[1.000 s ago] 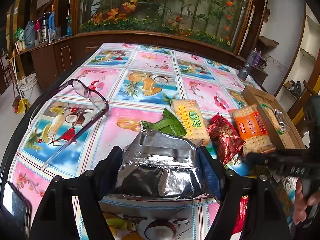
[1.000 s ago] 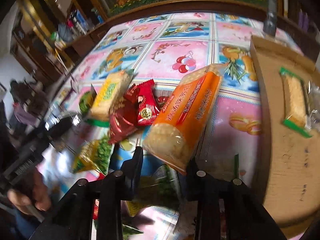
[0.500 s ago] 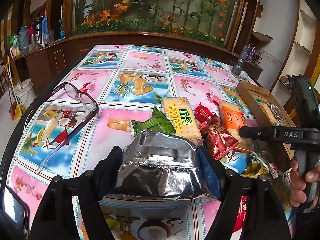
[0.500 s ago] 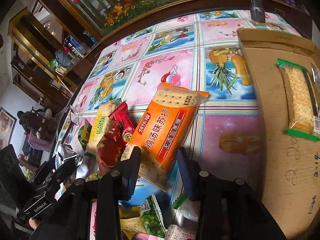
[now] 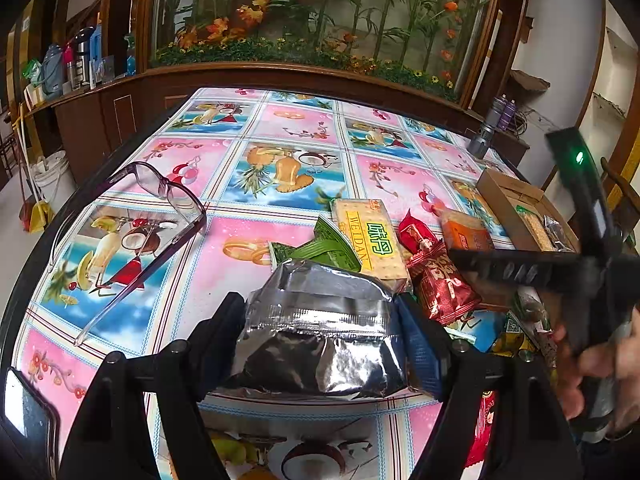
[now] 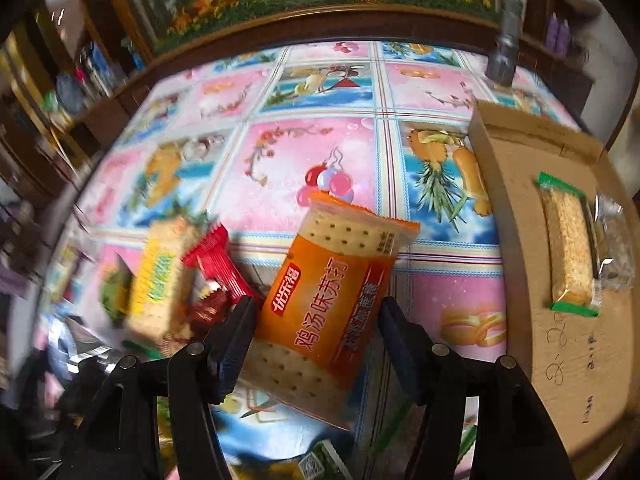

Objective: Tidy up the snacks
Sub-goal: 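Lift the orange cracker pack with the right tool and carry it over the box, then lower the orange cracker pack into the box and open the right tool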

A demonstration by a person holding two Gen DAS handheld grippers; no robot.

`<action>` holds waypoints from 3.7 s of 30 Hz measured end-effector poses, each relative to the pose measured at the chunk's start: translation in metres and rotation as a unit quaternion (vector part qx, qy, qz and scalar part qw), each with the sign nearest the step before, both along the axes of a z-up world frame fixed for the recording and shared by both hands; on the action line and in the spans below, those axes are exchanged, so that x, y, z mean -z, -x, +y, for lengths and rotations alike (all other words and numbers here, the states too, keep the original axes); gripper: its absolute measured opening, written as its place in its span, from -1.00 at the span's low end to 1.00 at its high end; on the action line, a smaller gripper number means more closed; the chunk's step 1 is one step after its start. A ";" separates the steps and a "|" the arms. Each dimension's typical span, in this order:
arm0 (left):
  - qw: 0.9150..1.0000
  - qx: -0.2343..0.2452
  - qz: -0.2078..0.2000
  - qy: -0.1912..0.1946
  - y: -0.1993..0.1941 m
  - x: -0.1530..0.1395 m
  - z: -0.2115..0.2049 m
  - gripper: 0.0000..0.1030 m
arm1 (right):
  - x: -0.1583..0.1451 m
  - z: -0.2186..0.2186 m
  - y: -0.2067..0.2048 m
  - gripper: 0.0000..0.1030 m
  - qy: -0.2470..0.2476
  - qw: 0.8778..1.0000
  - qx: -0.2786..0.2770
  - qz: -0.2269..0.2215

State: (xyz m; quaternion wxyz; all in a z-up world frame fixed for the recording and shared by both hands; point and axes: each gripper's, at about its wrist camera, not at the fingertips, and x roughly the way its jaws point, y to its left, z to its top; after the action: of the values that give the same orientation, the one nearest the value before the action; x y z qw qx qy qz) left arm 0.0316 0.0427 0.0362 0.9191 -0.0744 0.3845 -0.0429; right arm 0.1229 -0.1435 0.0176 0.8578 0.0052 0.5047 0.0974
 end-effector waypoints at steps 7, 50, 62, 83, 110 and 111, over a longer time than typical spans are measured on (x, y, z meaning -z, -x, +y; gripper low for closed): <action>1.000 0.002 -0.005 0.000 0.002 -0.002 0.001 0.47 | -0.005 -0.012 0.016 0.11 -0.013 0.999 -0.026 -0.022; 0.979 0.199 -0.035 0.001 -0.020 -0.055 -0.227 0.47 | -0.051 -0.263 0.030 0.11 -0.259 0.949 0.152 -0.098; 0.968 0.252 0.003 -0.017 -0.036 0.002 -0.303 0.47 | -0.024 -0.275 0.045 0.10 -0.202 0.966 0.154 -0.053; 0.958 0.278 -0.015 -0.068 -0.018 0.013 -0.318 0.47 | -0.012 -0.249 0.044 0.10 -0.078 0.985 0.148 -0.029; 0.957 0.279 -0.018 -0.072 -0.012 0.013 -0.317 0.47 | -0.007 -0.237 0.045 0.11 -0.050 0.989 0.139 -0.015; 0.957 0.279 -0.018 -0.072 -0.012 0.013 -0.317 0.47 | -0.007 -0.237 0.045 0.12 -0.050 0.989 0.139 -0.015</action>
State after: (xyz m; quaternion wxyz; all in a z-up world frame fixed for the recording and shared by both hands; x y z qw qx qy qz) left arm 0.0433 -0.2747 0.0231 0.8802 0.1028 0.3756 -0.2712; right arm 0.0780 -0.3805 0.0243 0.8691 0.1167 0.4806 0.0024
